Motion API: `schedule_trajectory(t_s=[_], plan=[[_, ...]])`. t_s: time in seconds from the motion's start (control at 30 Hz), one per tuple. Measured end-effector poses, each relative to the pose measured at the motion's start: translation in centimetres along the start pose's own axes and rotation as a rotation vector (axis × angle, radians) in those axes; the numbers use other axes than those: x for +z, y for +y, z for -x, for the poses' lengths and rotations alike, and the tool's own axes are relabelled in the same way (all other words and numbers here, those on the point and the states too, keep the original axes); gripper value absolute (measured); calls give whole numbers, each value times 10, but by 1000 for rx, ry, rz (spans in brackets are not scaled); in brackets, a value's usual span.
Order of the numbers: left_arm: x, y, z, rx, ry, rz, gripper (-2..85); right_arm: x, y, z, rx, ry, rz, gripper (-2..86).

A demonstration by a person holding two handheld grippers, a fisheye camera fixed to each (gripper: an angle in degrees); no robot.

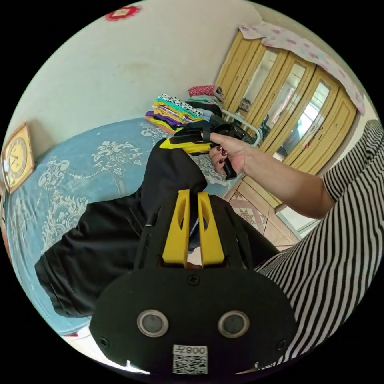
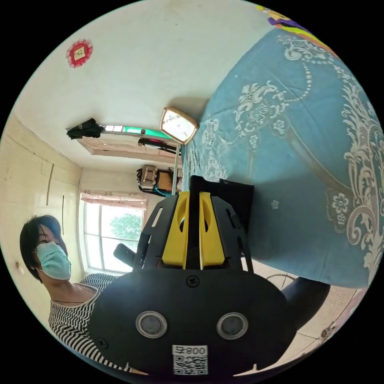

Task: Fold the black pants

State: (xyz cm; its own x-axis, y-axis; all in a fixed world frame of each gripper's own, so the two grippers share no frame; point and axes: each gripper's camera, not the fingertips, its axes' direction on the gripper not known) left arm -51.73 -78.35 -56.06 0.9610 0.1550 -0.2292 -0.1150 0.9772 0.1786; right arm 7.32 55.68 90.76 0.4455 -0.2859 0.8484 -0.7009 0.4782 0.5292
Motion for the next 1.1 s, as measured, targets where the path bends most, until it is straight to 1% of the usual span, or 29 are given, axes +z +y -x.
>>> schedule_trajectory(t_s=[0.03,0.17,0.23,0.3,0.33,0.47,0.6,0.77,0.87,0.97,1.03,1.1], plan=[[-9,12,10,-25,3,-19,24,21,-3,22,-34,-9,22,26],[-65,110,77,-225,9,-146,24,105,-14,87,-124,-46,100,26],[-84,155,102,-299,-8,-188,25,146,-19,110,-153,-52,145,26],[-100,214,130,-386,-70,-218,26,190,-25,127,-161,-56,201,26],[-103,229,136,-406,-79,-222,26,220,-28,138,-164,-43,236,26],[-110,332,182,-587,-117,-265,28,321,-34,167,-185,28,358,30],[-105,423,219,-735,-124,-304,31,394,-34,185,-193,80,432,38],[-87,510,250,-869,-133,-322,35,486,-35,203,-208,164,534,54],[-64,556,264,-942,-133,-285,39,517,-32,211,-217,195,580,56],[-49,596,265,-993,-65,-341,43,516,-26,233,-287,172,573,31],[-44,613,258,-1006,-71,-358,44,503,-21,250,-343,138,520,17],[-37,631,248,-1020,-82,-371,40,494,-15,269,-415,152,469,9]])
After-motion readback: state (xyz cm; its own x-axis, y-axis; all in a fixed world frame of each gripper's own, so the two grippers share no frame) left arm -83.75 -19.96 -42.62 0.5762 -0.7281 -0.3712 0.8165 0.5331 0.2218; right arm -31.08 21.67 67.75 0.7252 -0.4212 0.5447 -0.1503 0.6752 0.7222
